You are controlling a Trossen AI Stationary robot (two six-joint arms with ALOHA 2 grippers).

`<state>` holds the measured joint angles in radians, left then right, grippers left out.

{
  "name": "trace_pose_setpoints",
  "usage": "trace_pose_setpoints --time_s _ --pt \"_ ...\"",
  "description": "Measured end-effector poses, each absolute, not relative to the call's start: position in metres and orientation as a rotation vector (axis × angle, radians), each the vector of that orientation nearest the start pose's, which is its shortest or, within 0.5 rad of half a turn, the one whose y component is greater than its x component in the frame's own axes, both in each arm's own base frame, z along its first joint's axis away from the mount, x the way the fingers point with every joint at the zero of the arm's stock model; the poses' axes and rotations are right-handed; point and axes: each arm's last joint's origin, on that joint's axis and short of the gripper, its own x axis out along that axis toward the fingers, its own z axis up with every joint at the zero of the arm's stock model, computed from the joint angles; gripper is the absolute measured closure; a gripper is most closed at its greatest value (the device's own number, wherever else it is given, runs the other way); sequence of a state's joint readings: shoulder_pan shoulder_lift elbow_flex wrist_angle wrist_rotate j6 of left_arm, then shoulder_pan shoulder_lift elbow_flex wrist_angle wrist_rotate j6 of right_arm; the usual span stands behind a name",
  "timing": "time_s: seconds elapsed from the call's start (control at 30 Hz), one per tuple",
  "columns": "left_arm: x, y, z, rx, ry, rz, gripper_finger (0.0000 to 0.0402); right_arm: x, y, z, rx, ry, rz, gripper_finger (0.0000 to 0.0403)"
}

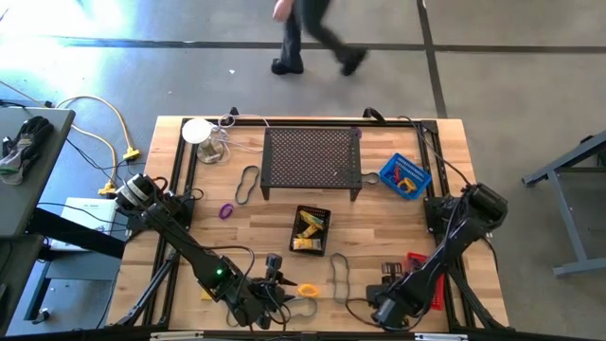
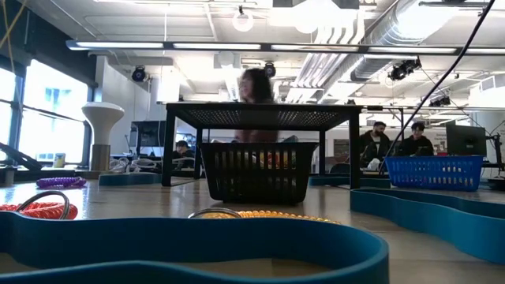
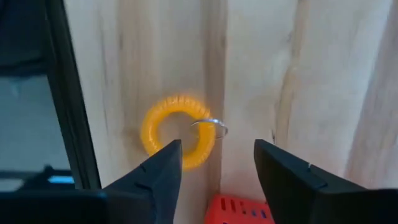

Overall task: Pick & Place Office Desk Supplies
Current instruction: Put the yellow spring keychain into the blue bin

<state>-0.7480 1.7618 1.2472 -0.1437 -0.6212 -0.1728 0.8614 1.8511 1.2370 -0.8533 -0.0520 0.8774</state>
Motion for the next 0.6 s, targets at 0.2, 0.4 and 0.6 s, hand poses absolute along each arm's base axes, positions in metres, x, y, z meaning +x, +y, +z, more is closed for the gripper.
trace_pose_setpoints --time_s 0.2,0.4,0.6 --pt "0.294 -0.249 0.238 0.250 0.521 -0.077 0.0259 0.216 0.264 0.169 0.010 1.459 0.137 0.0210" --pt "0.294 -0.249 0.238 0.247 0.521 -0.075 0.0259 0.218 0.266 0.157 -0.079 1.472 0.183 0.0218" --pt "0.294 -0.249 0.238 0.248 0.521 -0.075 0.0259 0.221 0.267 0.141 -0.127 1.504 0.181 0.0219"
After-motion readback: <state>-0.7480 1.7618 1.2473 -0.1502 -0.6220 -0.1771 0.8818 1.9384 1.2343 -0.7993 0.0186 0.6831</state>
